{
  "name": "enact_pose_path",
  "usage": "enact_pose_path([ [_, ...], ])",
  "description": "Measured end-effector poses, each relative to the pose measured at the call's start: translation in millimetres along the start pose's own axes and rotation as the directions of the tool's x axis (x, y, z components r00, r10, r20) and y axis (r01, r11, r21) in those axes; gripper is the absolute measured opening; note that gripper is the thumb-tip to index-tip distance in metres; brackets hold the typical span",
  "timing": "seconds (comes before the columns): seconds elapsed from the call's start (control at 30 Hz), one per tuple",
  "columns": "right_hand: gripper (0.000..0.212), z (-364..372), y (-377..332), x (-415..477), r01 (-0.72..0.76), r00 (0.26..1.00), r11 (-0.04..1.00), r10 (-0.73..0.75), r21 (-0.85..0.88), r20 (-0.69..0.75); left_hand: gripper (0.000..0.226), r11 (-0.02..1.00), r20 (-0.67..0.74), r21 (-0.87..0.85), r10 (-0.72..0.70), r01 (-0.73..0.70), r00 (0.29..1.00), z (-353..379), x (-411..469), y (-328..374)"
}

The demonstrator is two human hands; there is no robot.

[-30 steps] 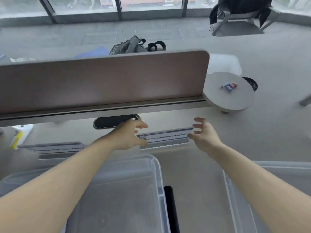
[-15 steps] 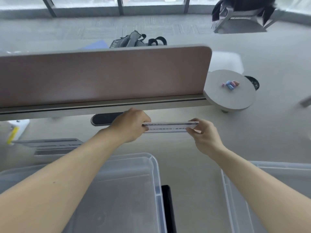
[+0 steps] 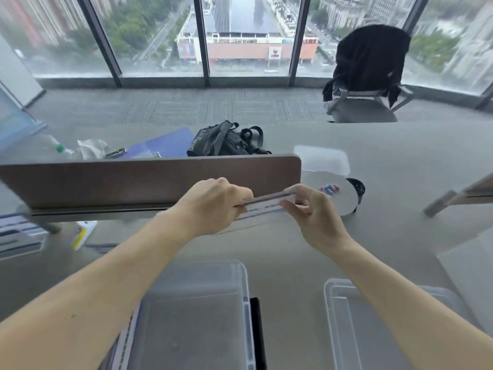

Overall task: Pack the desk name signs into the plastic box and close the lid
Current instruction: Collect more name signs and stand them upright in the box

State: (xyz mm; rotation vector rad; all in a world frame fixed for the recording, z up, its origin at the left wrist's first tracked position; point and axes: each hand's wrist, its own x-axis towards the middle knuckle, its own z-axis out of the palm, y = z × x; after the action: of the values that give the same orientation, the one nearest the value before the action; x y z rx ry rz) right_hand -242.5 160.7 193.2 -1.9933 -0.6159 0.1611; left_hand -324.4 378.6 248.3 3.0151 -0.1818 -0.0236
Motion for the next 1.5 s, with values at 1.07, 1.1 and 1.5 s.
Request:
enact_pose_path([
  [1.07, 0.015, 305.2, -87.6, -164.1, -0.694, 0.72, 0.629, 0.592, 0.351, 0.363, 0.041, 0.656, 0.28, -0.365, -0.6, 0.661, 0.75, 53.5, -254.4, -76.8],
  [1.1, 0.017, 310.1, -75.5, -169.2, -0.71, 0.704, 0.625, 0.605, 0.324, 0.373, 0.041, 0.647, 0.317, -0.375, -0.584, 0.664, 0.747, 68.0, -256.7, -76.2],
  [1.5, 0.03, 349.4, -1.3, -175.1, -0.756, 0.596, 0.653, 0.666, 0.035, 0.449, 0.03, 0.606, 0.399, -0.318, -0.613, 0.73, 0.682, 186.2, -254.6, -73.6],
])
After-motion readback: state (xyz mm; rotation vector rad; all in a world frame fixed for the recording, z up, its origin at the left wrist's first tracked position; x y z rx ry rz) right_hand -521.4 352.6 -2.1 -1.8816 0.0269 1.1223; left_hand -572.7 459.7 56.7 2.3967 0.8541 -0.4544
